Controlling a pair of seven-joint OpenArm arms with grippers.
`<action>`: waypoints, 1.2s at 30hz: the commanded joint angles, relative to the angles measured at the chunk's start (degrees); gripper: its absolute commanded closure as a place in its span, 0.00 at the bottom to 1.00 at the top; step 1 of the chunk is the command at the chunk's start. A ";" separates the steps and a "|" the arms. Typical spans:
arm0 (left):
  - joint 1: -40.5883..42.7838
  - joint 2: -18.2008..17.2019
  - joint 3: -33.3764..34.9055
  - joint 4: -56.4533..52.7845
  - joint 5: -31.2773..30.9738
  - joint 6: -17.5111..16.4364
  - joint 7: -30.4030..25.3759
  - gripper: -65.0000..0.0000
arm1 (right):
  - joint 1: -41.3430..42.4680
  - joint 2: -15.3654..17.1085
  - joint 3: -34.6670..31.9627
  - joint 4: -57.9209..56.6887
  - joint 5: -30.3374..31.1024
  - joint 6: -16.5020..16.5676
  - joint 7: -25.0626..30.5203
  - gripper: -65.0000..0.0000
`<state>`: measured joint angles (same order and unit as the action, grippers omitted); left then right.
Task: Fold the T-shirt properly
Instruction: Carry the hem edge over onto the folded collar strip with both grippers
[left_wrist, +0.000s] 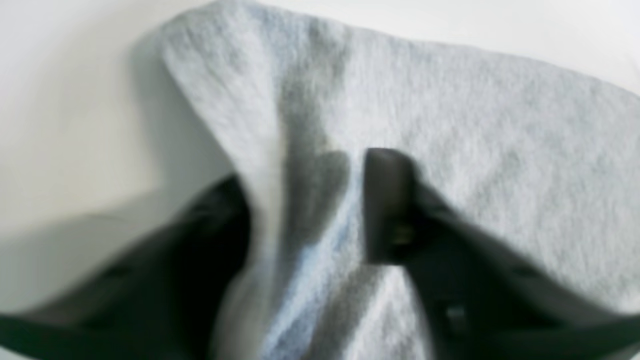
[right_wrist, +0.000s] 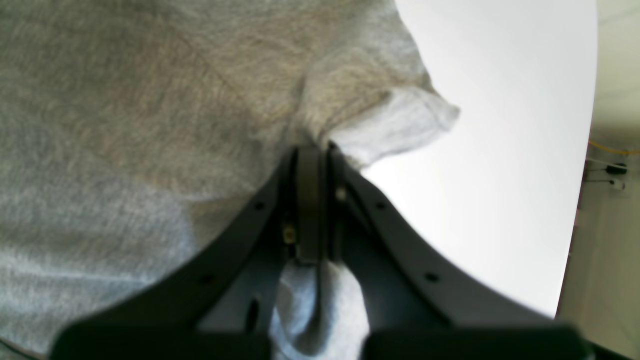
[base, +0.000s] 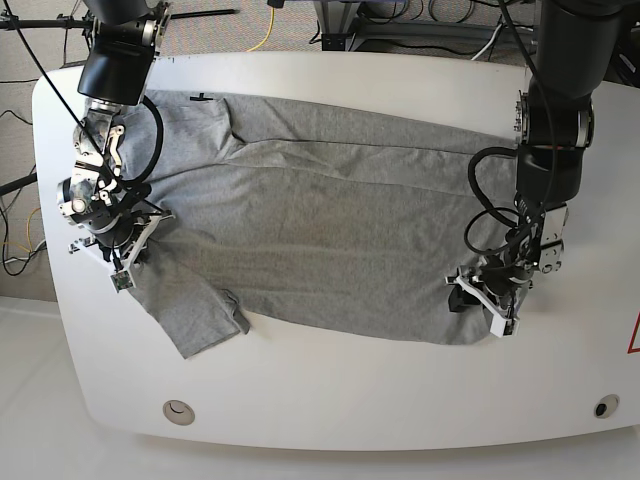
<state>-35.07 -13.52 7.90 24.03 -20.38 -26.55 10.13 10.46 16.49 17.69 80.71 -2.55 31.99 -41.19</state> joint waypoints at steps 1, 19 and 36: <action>-0.23 0.20 0.32 -0.16 1.26 -0.22 4.07 0.85 | 1.37 0.87 0.37 1.10 0.83 -0.21 0.88 1.00; -0.05 -2.70 -0.21 3.26 1.17 -0.40 3.45 0.97 | 1.37 0.87 0.37 1.10 0.83 -0.21 0.88 1.00; 2.59 -4.72 -2.58 15.40 1.08 -0.40 10.66 0.97 | 1.37 -0.45 0.46 1.89 0.92 -0.21 0.88 1.00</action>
<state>-31.18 -17.74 5.61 37.15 -18.70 -26.79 21.28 10.61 16.10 17.89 80.97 -2.13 31.99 -41.19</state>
